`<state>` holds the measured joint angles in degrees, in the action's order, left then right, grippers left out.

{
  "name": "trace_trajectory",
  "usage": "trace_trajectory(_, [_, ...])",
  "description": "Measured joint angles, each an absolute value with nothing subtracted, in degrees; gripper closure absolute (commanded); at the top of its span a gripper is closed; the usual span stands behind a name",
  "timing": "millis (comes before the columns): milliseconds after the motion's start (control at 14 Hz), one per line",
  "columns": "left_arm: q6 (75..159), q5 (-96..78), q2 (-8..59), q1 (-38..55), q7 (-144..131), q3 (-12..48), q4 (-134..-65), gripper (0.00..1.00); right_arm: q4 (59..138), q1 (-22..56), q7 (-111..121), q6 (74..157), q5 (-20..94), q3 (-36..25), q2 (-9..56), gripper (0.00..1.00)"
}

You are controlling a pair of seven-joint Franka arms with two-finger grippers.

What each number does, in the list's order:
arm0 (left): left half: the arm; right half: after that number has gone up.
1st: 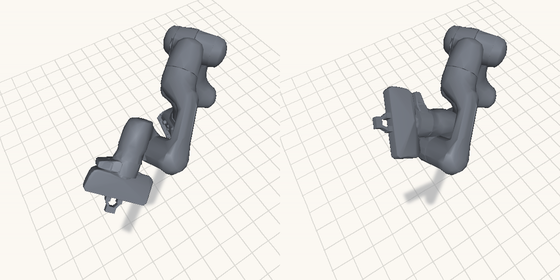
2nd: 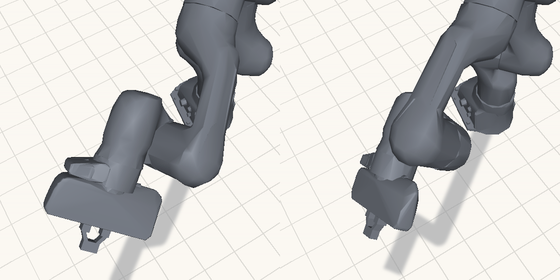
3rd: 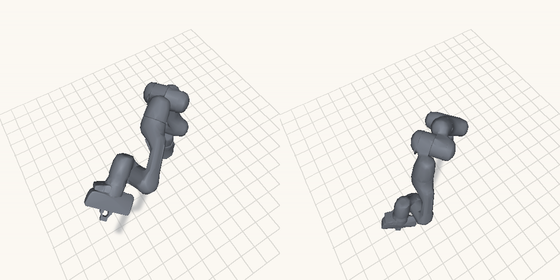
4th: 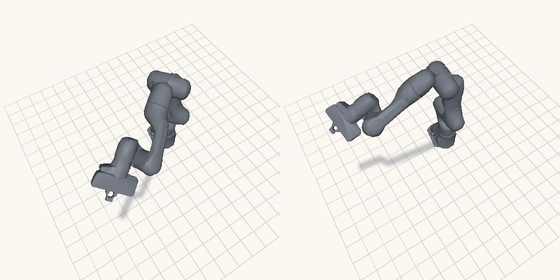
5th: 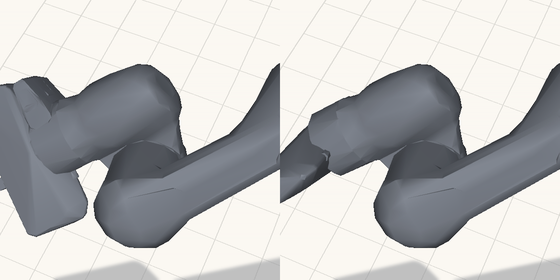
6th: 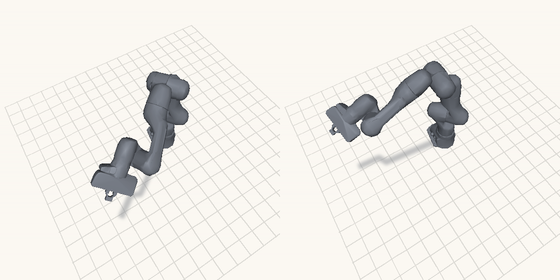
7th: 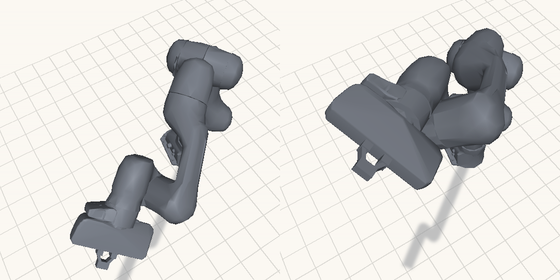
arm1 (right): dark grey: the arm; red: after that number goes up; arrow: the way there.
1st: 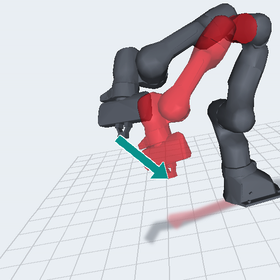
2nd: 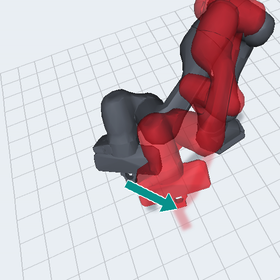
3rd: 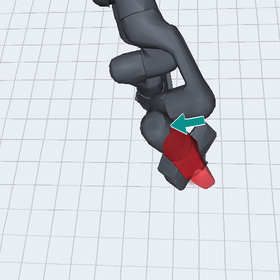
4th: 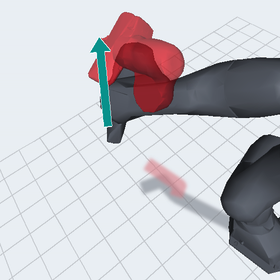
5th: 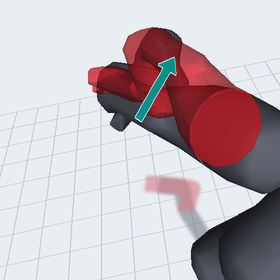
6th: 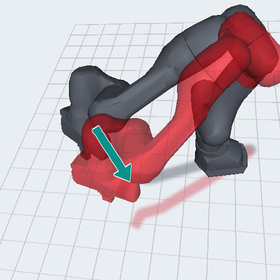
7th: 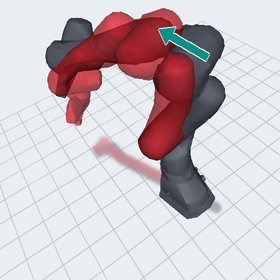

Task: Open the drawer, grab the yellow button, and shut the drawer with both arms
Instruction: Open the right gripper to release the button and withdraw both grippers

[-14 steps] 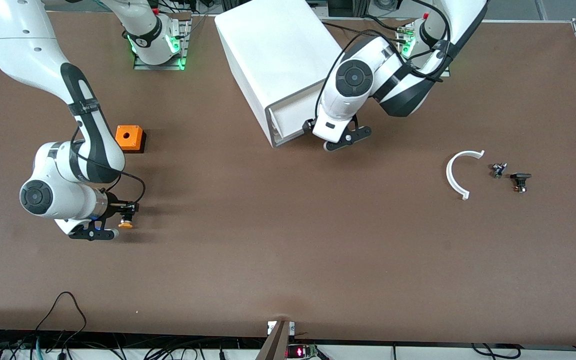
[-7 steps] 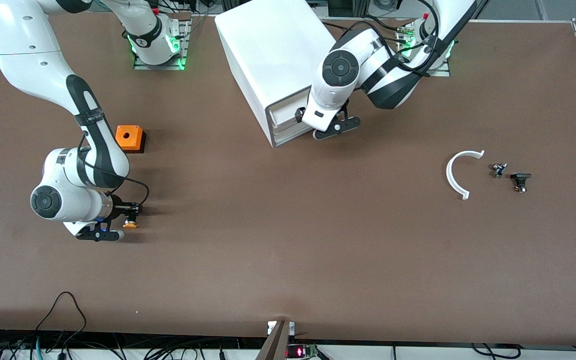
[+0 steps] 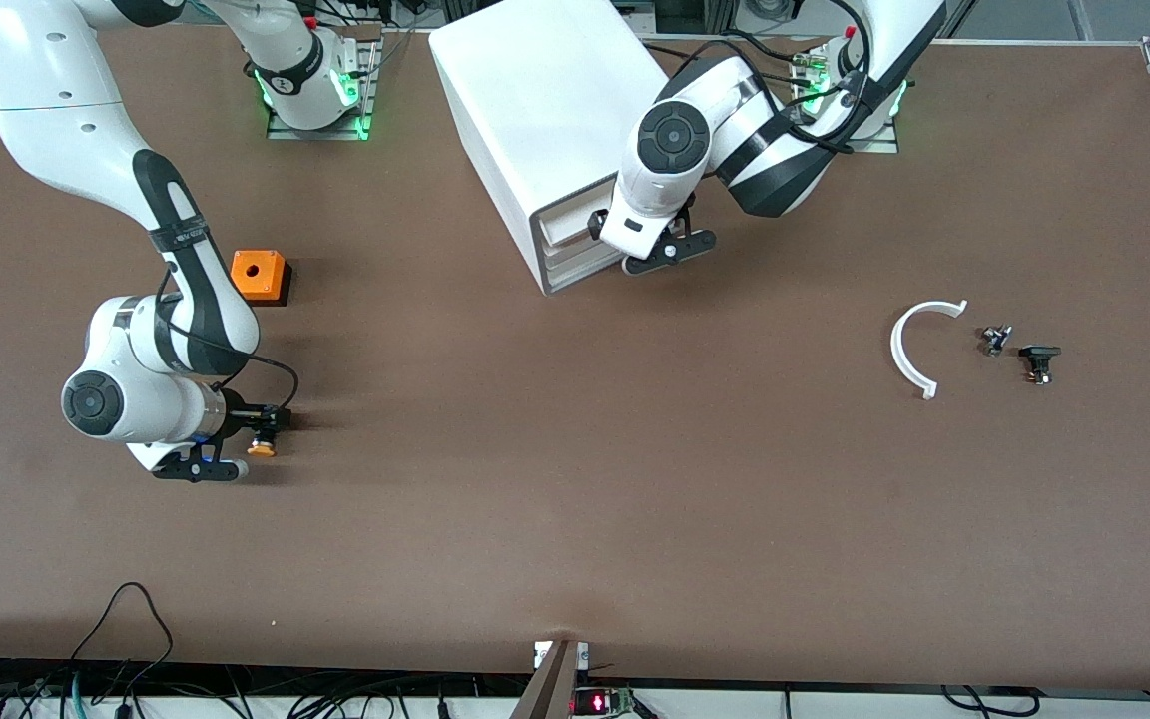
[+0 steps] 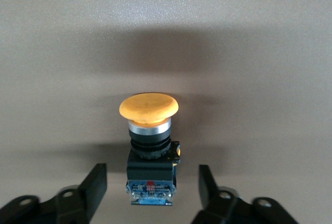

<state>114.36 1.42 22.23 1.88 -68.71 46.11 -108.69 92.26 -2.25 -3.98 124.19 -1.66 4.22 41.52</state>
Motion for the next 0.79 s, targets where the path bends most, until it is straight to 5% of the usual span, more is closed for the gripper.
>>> trace_trajectory(357, [113.5,0.9,22.2,2.3,-68.8,46.8,-108.7,0.01,91.7,-2.2,-4.1,123.1,-1.7,4.3,38.6,0.00])
trace_trajectory(786, [113.4,0.9,22.2,1.4,-68.8,47.4,-107.8,0.01,91.0,-2.2,-4.1,109.1,-1.7,4.3,23.5,0.00])
